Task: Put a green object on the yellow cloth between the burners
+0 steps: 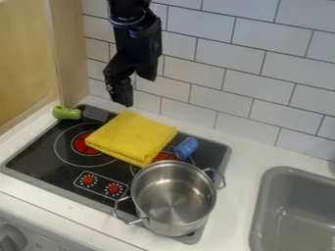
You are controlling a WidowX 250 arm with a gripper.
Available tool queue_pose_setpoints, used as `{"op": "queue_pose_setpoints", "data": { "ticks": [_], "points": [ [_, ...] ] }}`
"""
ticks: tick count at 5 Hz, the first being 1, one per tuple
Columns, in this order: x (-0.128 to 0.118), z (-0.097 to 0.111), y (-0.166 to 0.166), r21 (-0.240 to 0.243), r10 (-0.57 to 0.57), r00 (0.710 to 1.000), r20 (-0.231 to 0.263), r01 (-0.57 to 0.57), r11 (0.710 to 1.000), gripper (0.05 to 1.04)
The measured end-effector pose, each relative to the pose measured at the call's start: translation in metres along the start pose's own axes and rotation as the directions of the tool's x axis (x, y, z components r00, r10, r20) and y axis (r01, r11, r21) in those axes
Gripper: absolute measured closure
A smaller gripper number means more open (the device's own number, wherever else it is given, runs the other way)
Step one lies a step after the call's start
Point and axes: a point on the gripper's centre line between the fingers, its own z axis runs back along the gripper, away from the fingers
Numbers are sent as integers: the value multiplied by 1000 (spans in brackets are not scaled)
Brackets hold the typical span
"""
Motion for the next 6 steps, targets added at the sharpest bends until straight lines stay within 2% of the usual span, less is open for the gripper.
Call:
{"op": "queue_pose_setpoints", "data": {
  "ticks": [1,2,3,4,6],
  "points": [
    [1,-12,-13,-54,8,1000,5,-8,999,85],
    [-11,-12,-16,-65,71,997,-39,-73,995,85],
    [-26,-11,-20,-64,136,990,-49,-139,988,85],
    [-47,-10,-23,-45,239,969,-65,-243,969,85],
    [-86,-30,-24,-68,381,918,-108,-389,919,85]
  ]
}}
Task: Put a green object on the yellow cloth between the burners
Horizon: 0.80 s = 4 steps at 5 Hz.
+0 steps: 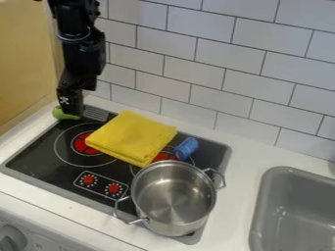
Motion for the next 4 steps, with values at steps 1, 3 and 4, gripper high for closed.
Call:
{"op": "queue_pose_setpoints", "data": {
  "ticks": [1,3,4],
  "points": [
    [-9,-16,5,-28,38,999,-17,-38,999,85],
    [-14,-38,25,-49,56,997,-51,-58,997,85],
    [-15,-49,29,-62,63,996,-63,-67,996,85]
  ]
}}
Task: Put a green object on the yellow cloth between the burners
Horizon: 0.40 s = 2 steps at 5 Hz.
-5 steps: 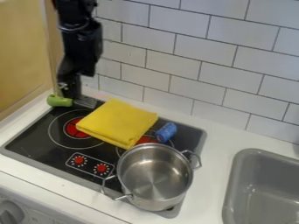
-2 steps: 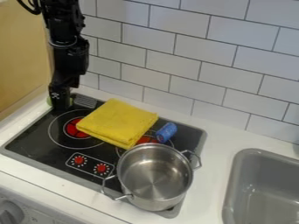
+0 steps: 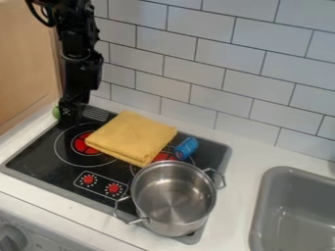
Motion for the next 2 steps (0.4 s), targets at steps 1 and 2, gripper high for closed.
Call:
{"op": "queue_pose_setpoints", "data": {
  "ticks": [1,2],
  "points": [
    [-1,-7,8,-8,2,1000,-12,-2,1000,85],
    [-5,-9,15,-7,8,1000,-23,-8,1000,146]
  ]
}}
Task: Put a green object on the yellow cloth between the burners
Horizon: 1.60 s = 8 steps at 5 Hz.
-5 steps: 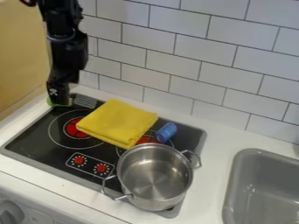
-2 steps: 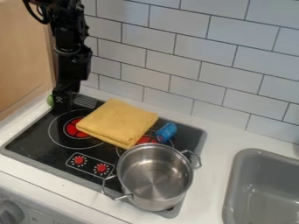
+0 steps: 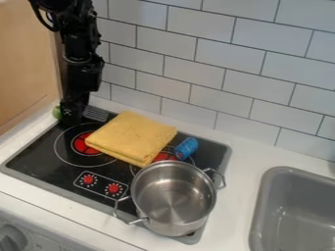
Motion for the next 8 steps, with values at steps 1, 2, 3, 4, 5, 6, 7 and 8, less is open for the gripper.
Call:
{"op": "queue_pose_setpoints", "data": {
  "ticks": [1,2,3,4,5,6,7,8],
  "points": [
    [-2,-1,-1,-5,-2,1000,-10,2,1000,464],
    [0,-1,-3,-17,-15,1000,0,15,1000,747],
    [0,-1,-2,-16,-21,1000,3,21,1000,788],
    [1,-1,-3,-17,-28,1000,9,28,999,788],
    [3,0,-3,-16,-31,999,20,32,999,788],
    [3,13,1,16,-31,999,33,30,999,788],
    [2,27,-1,43,-34,999,41,32,999,788],
    [3,43,-5,81,-40,998,57,36,996,788]
  ]
}}
